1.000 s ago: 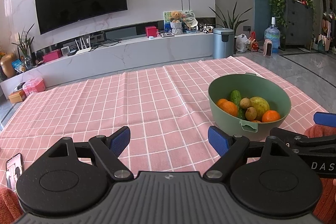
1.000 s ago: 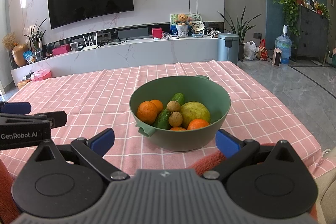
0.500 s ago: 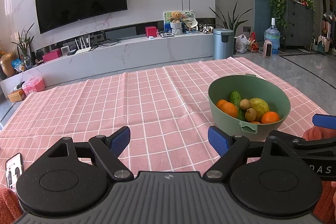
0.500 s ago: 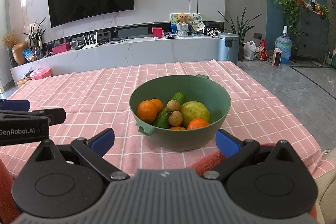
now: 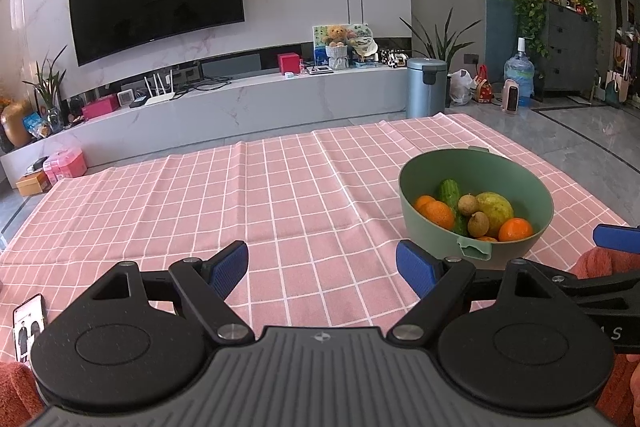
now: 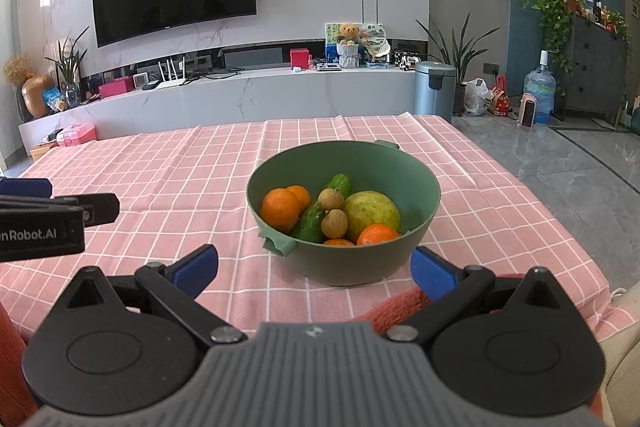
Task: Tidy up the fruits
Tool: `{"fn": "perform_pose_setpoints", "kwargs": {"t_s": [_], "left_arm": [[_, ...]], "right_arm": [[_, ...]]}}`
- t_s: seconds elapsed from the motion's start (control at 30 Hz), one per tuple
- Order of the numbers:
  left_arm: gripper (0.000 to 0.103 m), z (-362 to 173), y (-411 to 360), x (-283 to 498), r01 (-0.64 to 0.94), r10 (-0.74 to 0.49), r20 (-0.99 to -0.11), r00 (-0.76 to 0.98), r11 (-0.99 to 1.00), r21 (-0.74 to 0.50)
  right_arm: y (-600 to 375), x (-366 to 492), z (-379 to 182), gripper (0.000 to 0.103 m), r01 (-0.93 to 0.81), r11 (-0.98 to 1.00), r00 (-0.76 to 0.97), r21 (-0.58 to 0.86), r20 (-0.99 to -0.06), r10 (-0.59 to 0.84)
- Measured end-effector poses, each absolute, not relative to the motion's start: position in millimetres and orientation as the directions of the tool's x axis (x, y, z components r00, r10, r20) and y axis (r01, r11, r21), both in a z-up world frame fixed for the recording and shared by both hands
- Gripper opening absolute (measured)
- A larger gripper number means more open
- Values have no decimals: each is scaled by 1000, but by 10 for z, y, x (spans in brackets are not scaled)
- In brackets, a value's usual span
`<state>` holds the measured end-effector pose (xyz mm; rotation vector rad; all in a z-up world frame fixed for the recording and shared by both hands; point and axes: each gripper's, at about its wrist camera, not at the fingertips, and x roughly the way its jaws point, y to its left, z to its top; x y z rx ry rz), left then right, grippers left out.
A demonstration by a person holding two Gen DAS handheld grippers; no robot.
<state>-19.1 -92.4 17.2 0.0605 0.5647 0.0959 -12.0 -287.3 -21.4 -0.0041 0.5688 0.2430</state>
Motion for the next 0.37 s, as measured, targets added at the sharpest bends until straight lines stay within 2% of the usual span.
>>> {"fn": "perform_pose_setpoints", "kwargs": {"t_s": [0.37], "left_arm": [[98, 170, -906, -204, -68, 101, -530, 842, 994, 81]], "right_arm": [[-2860, -113, -219, 98, -231, 971, 810, 54, -542, 223]]}}
